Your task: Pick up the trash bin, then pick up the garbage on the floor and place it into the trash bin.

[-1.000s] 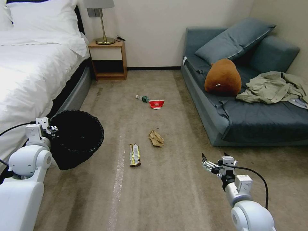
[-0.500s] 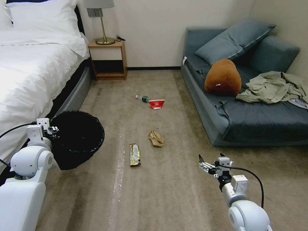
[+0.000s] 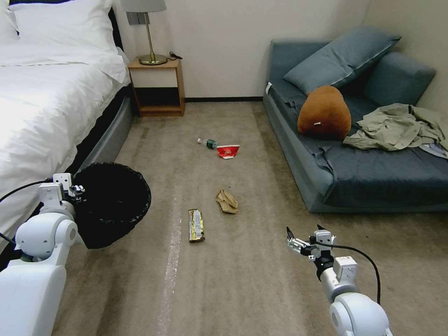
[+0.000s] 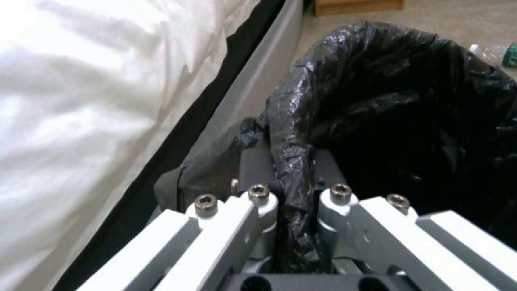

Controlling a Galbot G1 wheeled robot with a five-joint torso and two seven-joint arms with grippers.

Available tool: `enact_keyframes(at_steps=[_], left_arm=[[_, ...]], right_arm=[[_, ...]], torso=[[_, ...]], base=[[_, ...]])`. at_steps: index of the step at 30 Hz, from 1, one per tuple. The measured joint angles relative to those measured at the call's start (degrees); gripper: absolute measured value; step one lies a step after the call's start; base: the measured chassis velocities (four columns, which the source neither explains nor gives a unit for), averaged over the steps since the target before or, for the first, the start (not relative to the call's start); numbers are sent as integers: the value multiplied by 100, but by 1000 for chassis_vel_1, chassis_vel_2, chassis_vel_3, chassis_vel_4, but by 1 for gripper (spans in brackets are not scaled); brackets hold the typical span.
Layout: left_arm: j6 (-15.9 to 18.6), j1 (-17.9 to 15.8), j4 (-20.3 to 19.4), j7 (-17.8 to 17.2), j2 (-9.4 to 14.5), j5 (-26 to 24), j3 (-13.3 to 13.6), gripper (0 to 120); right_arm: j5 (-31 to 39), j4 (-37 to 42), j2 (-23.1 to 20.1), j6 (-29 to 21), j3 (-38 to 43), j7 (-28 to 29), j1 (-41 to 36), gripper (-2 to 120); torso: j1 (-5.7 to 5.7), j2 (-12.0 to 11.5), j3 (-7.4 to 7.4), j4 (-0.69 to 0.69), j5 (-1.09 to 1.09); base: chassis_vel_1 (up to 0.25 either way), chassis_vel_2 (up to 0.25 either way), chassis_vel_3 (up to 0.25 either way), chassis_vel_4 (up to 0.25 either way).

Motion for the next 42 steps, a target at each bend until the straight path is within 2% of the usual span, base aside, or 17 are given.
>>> enact_keyframes(at_steps=[22,33,42], left_arm=[[-28,-63,144,35,-5,-19,38,4],[-66,-130,297,100,-104,98,125,4],[-67,-225,418,115,-64,92,111,4]], right_arm=[[-3,-108,-94,15,-44,-18,145,100],[-9,-316,-98,19,-110,-23,260,100],[-24,-446,-88,20,-197,-23,362,100]], torso=[[0,0,0,0,0],[0,0,0,0,0],[0,0,0,0,0]], base=[[0,0,0,0],[-60,73,70,-56],[-57,62,57,-67]])
